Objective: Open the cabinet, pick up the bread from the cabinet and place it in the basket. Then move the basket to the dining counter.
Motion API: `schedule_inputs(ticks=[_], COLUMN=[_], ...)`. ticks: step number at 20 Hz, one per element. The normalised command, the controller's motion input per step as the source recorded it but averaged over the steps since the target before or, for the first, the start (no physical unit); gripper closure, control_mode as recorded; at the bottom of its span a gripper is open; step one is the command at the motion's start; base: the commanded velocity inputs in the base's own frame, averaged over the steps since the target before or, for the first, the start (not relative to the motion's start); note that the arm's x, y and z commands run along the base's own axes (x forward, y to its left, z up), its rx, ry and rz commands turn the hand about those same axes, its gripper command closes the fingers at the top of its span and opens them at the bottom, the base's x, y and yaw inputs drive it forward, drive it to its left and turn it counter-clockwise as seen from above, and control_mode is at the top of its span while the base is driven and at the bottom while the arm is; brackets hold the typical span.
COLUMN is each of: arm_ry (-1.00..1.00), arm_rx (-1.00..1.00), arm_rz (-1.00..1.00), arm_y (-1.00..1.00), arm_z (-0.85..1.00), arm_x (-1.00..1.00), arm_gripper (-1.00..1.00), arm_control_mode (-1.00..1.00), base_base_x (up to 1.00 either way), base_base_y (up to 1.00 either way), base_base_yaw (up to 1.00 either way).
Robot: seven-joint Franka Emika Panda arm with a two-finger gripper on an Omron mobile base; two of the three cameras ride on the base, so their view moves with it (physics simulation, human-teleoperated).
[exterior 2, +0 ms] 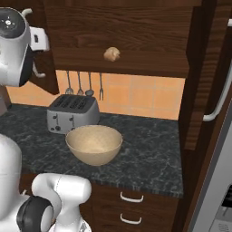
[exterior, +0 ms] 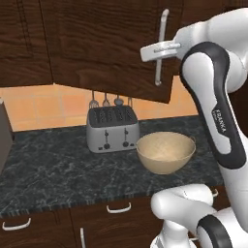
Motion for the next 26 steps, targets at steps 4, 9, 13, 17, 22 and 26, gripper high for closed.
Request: schedule_inputs(ticks=[4,9,13,17,22,26], arm_ry=[0.01,0.05,0.06,0.06,0.01,0.06], arm_rx=[0.01,0.01,0.10,0.36,0.55,0.90], arm_rz=[0.00,0.00,0.04,0.04,0.00,0.00], arm_y=[1.00,1.00,1.00,0.26,-1.00,-1.00], arm_z=[-0.16,-0.12,-0.37,-0.22,0.05,0.00], arm_x=[-0.98,-0.98,-0.94,-0.99,-0.99,-0.35], arm_gripper=[1.00,1.00,1.00,-1.00,-1.00,-1.00], arm_control_mode=[-1.00,-1.00,-1.00,-1.00,-1.00,-1.00], base_base_x=[0.00,0.00,0.00,0.00,0.00,0.00], base_base_y=[0.00,0.00,0.00,0.00,0.00,0.00], base_base_yaw=[0.00,0.00,0.00,0.00,0.00,0.00])
